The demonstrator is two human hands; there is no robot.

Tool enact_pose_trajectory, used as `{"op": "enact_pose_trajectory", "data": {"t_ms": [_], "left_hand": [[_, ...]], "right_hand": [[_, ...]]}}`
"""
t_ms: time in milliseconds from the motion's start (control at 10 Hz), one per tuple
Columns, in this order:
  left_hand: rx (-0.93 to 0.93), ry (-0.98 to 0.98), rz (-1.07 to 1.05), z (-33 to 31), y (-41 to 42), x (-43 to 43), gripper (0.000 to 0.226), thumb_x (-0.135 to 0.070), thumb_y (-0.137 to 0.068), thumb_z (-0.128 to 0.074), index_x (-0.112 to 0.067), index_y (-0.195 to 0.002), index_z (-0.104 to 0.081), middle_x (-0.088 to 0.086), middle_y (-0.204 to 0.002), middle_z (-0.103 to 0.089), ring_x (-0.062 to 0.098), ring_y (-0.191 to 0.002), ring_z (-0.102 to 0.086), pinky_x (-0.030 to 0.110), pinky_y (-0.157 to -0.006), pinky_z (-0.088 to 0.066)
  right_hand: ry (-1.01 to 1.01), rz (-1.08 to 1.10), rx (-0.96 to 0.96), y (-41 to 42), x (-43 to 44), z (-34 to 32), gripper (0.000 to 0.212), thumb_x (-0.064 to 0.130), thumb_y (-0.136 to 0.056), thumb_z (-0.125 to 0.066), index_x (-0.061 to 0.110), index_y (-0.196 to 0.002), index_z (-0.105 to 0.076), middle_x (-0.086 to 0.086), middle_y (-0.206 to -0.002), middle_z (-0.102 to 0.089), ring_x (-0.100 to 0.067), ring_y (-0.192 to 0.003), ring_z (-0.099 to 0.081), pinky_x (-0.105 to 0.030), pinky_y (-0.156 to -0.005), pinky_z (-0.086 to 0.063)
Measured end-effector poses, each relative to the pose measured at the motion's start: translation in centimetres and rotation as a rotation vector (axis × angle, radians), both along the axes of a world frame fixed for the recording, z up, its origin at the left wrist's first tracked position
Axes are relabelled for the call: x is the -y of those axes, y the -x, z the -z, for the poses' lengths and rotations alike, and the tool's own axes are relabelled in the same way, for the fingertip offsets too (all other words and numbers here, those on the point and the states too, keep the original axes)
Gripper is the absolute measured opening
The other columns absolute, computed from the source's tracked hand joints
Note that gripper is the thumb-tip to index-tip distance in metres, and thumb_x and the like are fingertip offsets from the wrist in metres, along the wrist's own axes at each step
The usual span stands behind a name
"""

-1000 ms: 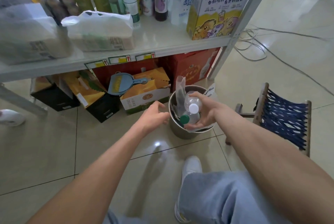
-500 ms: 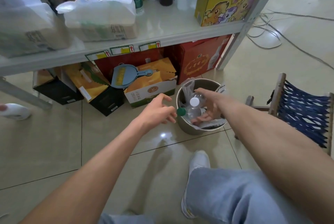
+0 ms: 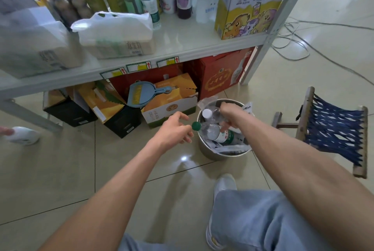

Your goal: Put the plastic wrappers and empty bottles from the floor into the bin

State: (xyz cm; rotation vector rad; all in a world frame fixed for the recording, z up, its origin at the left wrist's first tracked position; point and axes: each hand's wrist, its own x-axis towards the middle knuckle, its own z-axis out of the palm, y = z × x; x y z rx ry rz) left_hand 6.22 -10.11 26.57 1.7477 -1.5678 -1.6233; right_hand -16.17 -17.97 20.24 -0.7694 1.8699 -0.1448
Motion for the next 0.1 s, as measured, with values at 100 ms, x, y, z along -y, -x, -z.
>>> {"op": "enact_pose_trajectory", "data": {"t_ms": [100], "left_hand": [[0.047, 0.021, -0.010, -0.57, -0.26, -0.54, 0.032, -0.014, -0.096, -0.058, -0.019, -0.127, -0.050, 0.006, -0.093, -0.075, 0.021, -0.084, -0.075, 0.036, -0.078, -0.062]], "right_hand": [[0.154, -0.156, -0.140, -0.11, -0.98, -2.21, 0.021, 0.013, -0.104, -0.037, 0.007, -0.105, -0.057, -0.016, -0.104, -0.066, -0.024, -0.074, -0.064, -0.025, -0.062, -0.057]]}}
